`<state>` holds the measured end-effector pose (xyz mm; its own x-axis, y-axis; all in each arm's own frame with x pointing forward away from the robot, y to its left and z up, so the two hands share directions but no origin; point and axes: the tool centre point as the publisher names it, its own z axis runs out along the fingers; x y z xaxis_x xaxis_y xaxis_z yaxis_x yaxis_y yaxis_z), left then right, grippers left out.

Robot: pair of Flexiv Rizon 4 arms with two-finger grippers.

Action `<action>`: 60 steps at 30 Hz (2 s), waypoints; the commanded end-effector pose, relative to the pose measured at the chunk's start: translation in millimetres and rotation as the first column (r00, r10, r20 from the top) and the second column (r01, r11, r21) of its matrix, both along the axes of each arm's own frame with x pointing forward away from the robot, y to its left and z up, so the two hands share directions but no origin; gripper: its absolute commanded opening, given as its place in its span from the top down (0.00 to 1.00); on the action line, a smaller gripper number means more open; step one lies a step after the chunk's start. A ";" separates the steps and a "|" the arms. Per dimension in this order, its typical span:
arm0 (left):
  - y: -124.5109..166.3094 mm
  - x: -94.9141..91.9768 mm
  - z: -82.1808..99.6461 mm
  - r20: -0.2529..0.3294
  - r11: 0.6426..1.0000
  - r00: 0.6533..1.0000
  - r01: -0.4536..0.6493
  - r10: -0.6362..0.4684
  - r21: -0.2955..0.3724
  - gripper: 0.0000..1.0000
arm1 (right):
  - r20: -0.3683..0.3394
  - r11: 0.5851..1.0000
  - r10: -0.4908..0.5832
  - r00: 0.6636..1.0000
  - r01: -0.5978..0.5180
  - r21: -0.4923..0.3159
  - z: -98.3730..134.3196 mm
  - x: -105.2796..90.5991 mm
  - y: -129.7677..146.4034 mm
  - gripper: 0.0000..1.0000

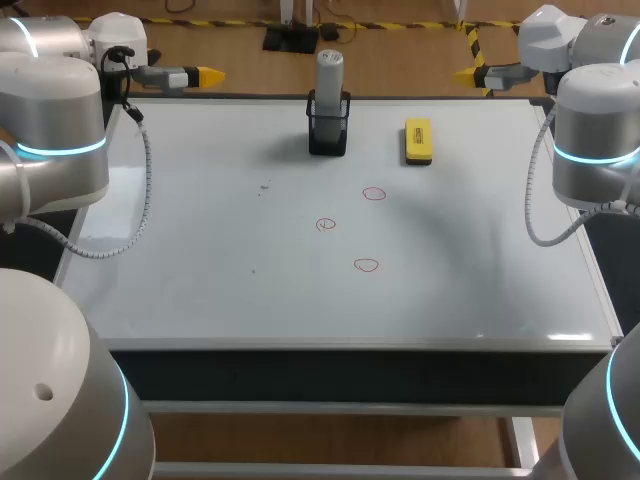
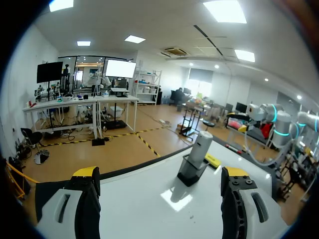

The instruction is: Pick up the inspection probe, press it on each red-marked spot on the whiteboard one by one, put down the probe, pick up the eraser, and wipe off all the red marks.

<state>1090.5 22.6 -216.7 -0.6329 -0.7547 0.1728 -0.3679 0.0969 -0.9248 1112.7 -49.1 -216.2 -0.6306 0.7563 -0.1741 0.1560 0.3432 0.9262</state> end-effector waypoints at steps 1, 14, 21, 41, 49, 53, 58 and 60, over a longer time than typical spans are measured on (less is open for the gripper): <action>0.1 0.2 -0.2 0.000 1.000 1.000 0.000 0.000 -0.001 0.00 | -0.001 1.000 0.001 1.000 -0.001 -0.001 0.0 0.5 -0.3 0.00; 0.1 0.2 -0.2 0.000 1.000 1.000 0.000 0.000 -0.001 0.00 | -0.001 1.000 0.001 1.000 -0.001 -0.001 0.0 0.5 -0.3 0.00; 0.1 0.2 -0.2 0.000 1.000 1.000 0.000 0.000 -0.001 0.00 | -0.001 1.000 0.001 1.000 -0.001 -0.001 0.0 0.5 -0.3 0.00; -39.6 49.4 -4.7 0.165 0.897 0.889 0.440 -0.427 -0.047 0.00 | -0.001 1.000 0.001 1.000 -0.001 -0.001 0.0 0.5 -0.3 0.00; -81.4 57.8 -11.0 0.262 0.772 0.767 0.627 -0.586 -0.107 0.00 | -0.001 1.000 0.001 1.000 -0.001 -0.001 0.0 0.5 -0.3 0.00; -108.3 67.2 -19.7 0.288 0.721 0.720 0.682 -0.632 -0.125 0.00 | -0.001 1.000 0.001 1.000 -0.001 -0.001 0.0 0.5 -0.3 0.00; -132.8 75.2 -25.3 0.309 0.694 0.701 0.704 -0.643 -0.150 0.00 | -0.001 1.000 0.001 1.000 -0.001 -0.001 0.0 0.5 -0.3 0.00; -141.0 76.6 -27.1 0.308 0.692 0.697 0.707 -0.648 -0.144 0.00 | -0.001 1.000 0.001 1.000 -0.001 -0.001 0.0 0.5 -0.3 0.00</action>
<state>1153.1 -102.4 -235.4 -0.9743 -0.2138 0.0716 -0.0799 0.0302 -0.9963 1112.7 -49.0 -216.2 -0.6305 0.7564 -0.1741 0.1561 0.3432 0.9262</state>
